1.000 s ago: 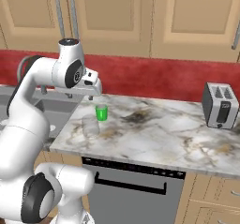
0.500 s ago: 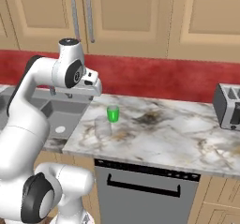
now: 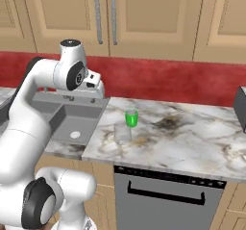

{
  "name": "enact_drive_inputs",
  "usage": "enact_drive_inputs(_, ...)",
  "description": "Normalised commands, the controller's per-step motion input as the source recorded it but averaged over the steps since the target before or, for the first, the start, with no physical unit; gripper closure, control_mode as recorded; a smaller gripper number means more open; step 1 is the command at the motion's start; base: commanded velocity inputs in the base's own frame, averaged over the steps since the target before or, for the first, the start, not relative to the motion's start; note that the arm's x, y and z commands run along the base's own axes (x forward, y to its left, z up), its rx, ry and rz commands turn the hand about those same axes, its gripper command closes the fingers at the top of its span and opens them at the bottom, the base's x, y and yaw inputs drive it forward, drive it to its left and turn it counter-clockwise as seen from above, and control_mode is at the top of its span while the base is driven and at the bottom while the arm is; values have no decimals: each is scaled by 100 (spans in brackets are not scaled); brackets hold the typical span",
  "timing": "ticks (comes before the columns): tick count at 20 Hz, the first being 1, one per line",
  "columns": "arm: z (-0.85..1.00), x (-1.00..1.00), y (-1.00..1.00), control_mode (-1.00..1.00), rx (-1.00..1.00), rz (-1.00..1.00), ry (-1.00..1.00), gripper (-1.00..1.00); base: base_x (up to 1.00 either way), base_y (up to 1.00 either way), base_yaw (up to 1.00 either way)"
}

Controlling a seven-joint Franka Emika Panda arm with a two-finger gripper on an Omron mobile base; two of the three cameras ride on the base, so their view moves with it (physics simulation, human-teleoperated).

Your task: Place the glass cup in the left basin and the mug in the right basin of the sink.

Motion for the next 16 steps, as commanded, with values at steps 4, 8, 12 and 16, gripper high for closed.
enact_drive_inputs(4, 0, 0, 0, 100, 0, 0, 0, -100, 2, 47, -11)
enact_drive_inputs(8, 0, 0, 0, 100, 0, 0, 0, -100, 5, 45, -12)
enact_drive_inputs(12, 0, 0, 0, 100, 0, 0, 0, -100, 8, 42, -11)
enact_drive_inputs(16, 0, 0, 0, 100, 0, 0, 0, -100, 12, 43, -5)
